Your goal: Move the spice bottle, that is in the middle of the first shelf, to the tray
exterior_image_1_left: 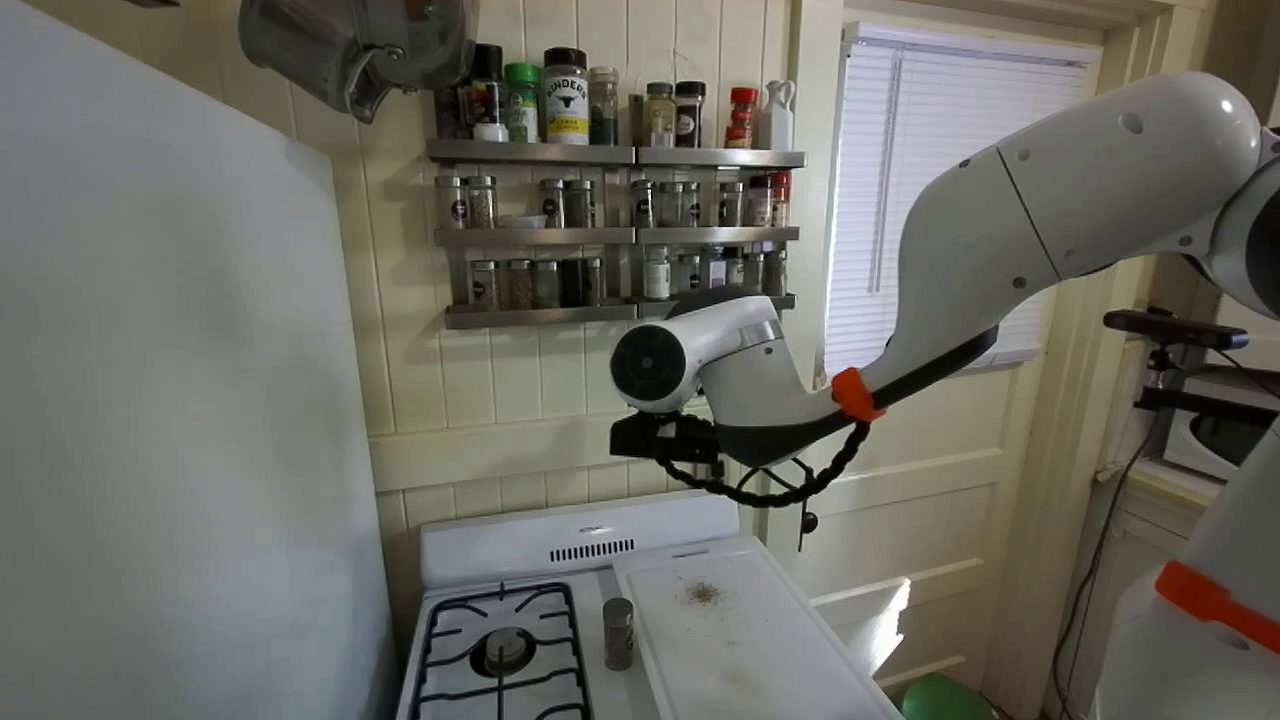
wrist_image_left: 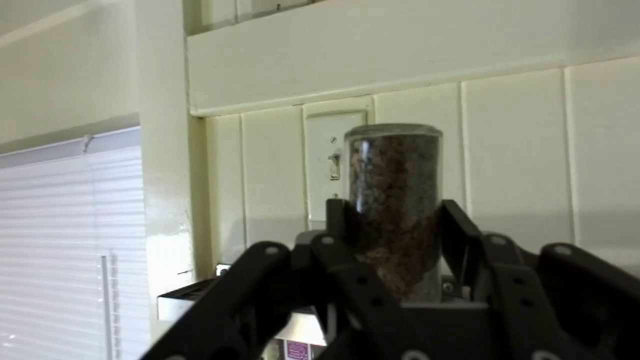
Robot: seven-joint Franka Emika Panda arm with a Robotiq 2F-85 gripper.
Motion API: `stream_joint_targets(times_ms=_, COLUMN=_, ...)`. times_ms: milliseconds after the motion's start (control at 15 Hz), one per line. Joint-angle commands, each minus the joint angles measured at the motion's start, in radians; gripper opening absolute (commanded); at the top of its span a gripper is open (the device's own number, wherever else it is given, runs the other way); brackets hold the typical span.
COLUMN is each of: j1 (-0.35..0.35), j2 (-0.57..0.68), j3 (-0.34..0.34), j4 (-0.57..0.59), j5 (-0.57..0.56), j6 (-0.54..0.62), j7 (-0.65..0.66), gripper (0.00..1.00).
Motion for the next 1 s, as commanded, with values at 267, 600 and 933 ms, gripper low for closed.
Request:
stream_joint_targets(times_ms=267, j1=0.071, j2=0.081, j3=0.017, j4=0.005, j5=0.072, j6=-0.234, j7=0.176, gripper=0.23)
stream_joint_targets(times_ms=600, j1=0.079, j2=0.107, j3=0.004, j4=-0.009, j5=0.119, j6=-0.208, j7=0.21, gripper=0.23)
stream_joint_targets(times_ms=933, j1=0.081, j2=0.139, j3=0.003, j4=-0.034, j5=0.201, j6=-0.207, j7=0.149, gripper=0.23)
